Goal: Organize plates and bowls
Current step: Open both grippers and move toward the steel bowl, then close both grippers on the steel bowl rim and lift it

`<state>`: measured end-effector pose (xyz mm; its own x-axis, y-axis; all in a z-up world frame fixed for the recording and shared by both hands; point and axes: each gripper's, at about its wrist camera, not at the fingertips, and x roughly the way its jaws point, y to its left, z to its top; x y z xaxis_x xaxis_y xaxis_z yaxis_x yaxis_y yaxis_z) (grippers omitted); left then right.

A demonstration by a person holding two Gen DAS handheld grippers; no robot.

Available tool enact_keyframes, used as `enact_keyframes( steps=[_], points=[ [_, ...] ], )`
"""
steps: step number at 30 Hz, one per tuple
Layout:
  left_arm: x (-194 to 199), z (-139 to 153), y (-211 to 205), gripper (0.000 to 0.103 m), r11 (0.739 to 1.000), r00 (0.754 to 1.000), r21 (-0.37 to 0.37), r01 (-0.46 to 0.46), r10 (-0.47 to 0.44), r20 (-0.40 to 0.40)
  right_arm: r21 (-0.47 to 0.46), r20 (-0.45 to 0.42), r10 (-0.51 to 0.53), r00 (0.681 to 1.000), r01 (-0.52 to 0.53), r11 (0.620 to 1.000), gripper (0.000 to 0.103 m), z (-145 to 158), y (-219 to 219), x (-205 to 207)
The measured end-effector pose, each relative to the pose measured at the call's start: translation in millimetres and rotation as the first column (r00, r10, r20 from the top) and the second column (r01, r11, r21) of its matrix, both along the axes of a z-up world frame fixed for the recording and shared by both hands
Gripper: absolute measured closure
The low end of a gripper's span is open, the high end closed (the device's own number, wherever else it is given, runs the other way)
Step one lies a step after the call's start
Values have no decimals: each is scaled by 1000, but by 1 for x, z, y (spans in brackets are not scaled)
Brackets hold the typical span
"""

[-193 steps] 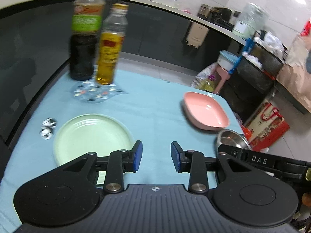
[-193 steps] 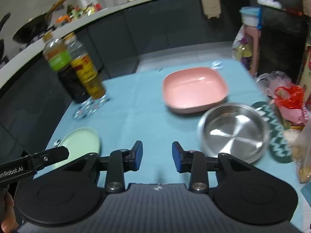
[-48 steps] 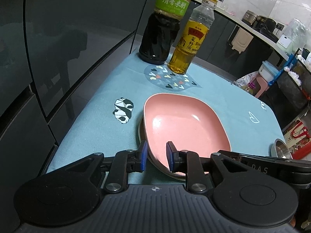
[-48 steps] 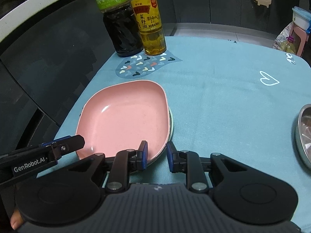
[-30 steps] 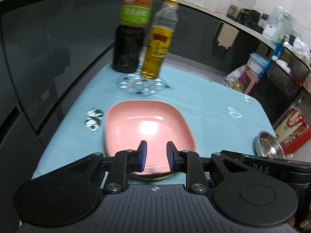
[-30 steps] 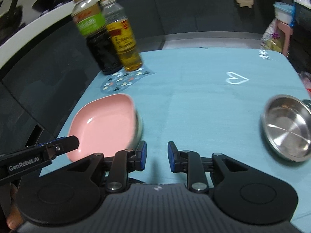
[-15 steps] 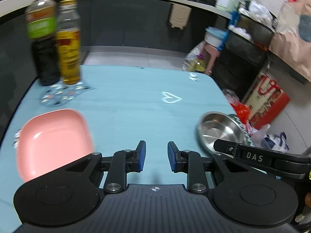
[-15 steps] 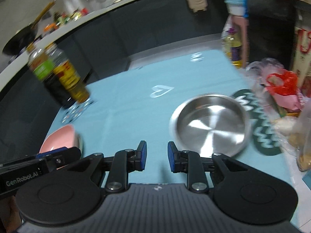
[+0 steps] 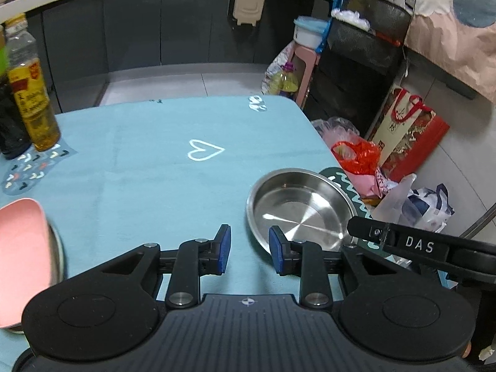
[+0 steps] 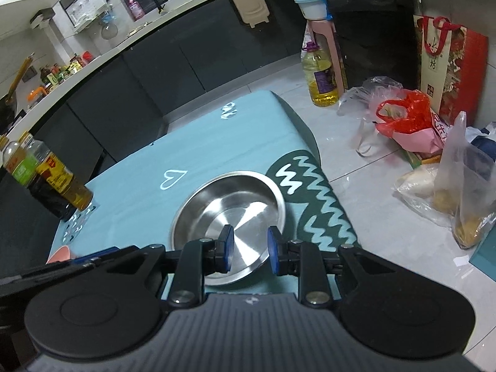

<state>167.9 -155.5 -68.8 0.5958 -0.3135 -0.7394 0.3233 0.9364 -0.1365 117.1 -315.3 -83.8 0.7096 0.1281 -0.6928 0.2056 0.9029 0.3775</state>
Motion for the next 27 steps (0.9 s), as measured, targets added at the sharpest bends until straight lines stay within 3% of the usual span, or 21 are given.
enact_keyframes(
  steps=[13, 24, 27],
  points=[
    [29, -18, -9, 78, 1000, 998, -11, -20, 20, -60, 10, -41, -8, 999, 9, 1000, 78, -12, -16, 21],
    [36, -33, -16, 78, 1000, 995, 1, 14, -14, -97, 23, -88, -7, 996, 9, 1000, 79, -24, -18, 28],
    [35, -34, -16, 83, 999, 995, -8, 49, -50, -89, 12, -84, 2, 996, -1, 1000, 81, -23, -16, 29]
  ],
)
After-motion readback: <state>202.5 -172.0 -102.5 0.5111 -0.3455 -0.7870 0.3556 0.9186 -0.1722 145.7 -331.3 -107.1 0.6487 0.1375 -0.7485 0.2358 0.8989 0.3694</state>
